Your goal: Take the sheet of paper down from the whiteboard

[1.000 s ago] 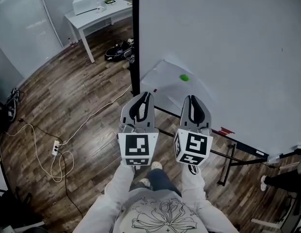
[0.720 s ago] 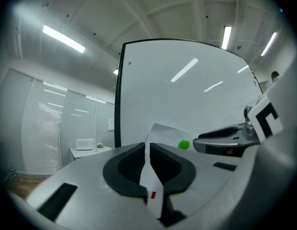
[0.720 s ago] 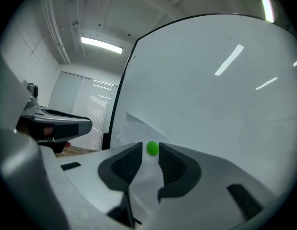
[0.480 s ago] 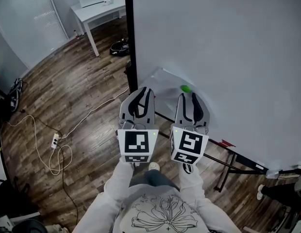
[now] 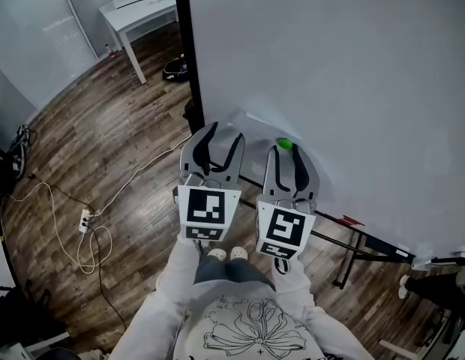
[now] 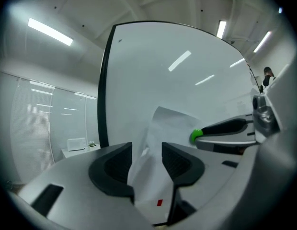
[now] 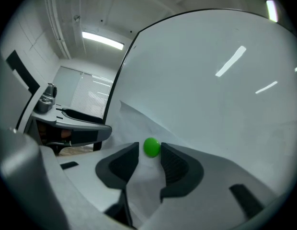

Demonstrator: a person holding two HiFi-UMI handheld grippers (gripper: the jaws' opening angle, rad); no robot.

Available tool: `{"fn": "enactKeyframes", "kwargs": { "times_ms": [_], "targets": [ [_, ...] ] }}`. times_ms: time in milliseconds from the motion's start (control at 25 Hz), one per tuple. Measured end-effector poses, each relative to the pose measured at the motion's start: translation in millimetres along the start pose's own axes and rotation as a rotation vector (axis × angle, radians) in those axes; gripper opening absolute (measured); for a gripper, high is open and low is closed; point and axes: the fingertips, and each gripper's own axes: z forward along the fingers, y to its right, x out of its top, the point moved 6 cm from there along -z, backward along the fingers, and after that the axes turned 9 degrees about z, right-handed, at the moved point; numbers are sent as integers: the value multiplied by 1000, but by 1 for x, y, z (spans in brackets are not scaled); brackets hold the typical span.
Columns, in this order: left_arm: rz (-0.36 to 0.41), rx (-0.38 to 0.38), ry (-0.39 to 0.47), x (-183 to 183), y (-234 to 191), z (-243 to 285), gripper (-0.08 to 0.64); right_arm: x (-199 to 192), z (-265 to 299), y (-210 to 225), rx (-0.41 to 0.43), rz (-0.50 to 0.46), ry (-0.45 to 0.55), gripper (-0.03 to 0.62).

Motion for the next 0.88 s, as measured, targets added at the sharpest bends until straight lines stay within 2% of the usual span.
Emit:
{"fn": "enactKeyframes", "kwargs": {
  "times_ms": [400, 560, 880],
  "targets": [
    [46, -185, -20, -9, -2, 28, 174, -1, 5, -4, -96, 14, -13, 138],
    [60, -208, -30, -11, -4, 31, 89, -1, 6, -6, -129, 10, -18, 138],
    [13, -286, -20, -12, 0, 27, 18, -1, 9, -10, -250, 30, -24, 126]
  ]
}}
